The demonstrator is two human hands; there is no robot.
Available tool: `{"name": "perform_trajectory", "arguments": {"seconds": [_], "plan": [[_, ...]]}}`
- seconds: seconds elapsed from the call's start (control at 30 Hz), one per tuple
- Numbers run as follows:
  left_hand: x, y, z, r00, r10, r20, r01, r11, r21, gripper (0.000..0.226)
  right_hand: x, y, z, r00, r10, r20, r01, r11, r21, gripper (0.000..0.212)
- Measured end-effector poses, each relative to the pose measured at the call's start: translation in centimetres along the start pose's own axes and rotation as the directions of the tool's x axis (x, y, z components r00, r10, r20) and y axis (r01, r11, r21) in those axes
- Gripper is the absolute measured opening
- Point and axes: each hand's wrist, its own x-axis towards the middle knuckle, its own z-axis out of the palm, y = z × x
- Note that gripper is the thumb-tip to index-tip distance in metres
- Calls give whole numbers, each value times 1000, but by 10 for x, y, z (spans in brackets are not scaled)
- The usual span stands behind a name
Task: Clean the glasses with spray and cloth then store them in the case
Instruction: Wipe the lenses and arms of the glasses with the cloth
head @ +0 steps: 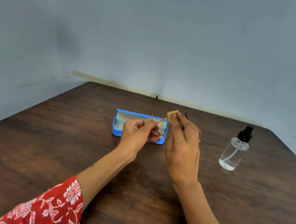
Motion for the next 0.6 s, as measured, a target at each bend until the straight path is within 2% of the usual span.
{"name": "perform_trajectory", "arguments": {"seconds": [0.07,0.23,0.3,0.43,0.6], "plan": [[1,0,-1,1000,-1,-3,1,1000,-8,24,0,1,-1,1000,17,-7,-17,1000,6,46],[0,-2,-2,1000,26,12,-26,1000,6,22,-4,-10,3,990,-126,63,122,991,54,30],[0,-1,-1,1000,19,14,-19,1000,-1,21,-3,-8,2,991,-119,66,116,992,47,29],[1,2,-2,1000,-17,-6,16,1000,-24,23,-2,3,-4,1000,-15,-5,15,1000,12,37],[0,2,-1,1000,2,-9,-2,1000,-31,23,-4,-8,2,994,-103,27,102,994,28,27]]}}
